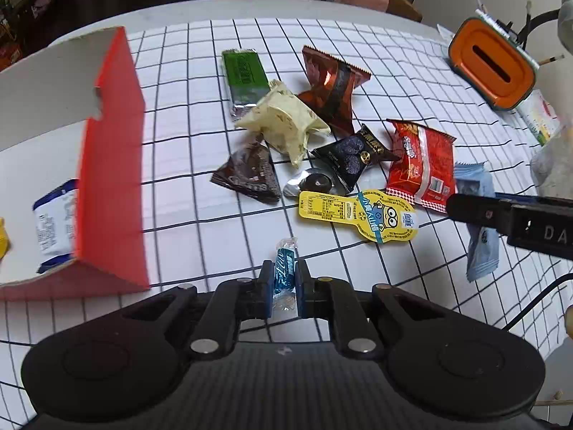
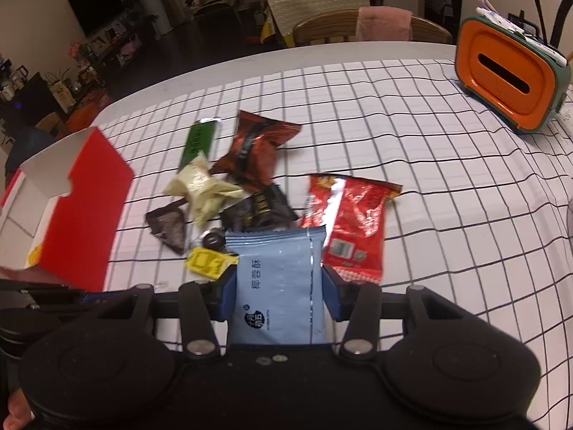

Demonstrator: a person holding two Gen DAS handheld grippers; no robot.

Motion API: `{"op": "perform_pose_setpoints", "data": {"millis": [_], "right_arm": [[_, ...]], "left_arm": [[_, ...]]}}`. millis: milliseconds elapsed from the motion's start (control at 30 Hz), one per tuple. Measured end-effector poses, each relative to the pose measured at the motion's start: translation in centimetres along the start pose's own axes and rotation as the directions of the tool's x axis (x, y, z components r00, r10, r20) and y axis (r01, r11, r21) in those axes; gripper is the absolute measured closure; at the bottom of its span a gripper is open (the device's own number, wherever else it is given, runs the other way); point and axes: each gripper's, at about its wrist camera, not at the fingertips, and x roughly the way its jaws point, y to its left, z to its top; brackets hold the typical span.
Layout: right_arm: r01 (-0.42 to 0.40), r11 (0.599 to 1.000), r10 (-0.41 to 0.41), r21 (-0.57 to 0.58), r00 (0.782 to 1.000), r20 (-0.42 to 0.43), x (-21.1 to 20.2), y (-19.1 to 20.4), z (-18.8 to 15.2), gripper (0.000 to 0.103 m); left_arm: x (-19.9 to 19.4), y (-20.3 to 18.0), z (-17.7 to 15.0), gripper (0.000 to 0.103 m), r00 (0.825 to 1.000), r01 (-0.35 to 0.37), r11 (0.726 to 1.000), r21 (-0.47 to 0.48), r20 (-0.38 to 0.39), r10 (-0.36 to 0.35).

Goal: Organize snacks
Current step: 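Carry both snacks into the red box and open both tools to release them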

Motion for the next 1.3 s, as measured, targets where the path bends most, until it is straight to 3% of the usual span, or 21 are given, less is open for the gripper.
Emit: {"op": "perform_pose_setpoints", "data": {"millis": [433,733,1300], "right_arm": [[-0.047,0.995,0.051,-0.089,0.998,0.043,-2.5,6.2,0.7,0.056],[-0.084,0.985,0.097,-0.154,0.992,0.079,-3.0,11.9,2.3,0.056],[-0.125,0.947,0.147,-0.297,0.988,0.052,0.5,23.3,4.6,0.056]], "left_arm": [[-6.1,4.7,0.0,0.091,0.996,-0.017,1.000,-0.010,0.093,0.017],[-10.1,8.8,0.8,0.091,0.979,-0.059,0.998,-0.012,0.197,0.061],[-11.7,19.3,2.3,0.091,0.959,-0.142,0.987,-0.070,0.238,0.155]]}}
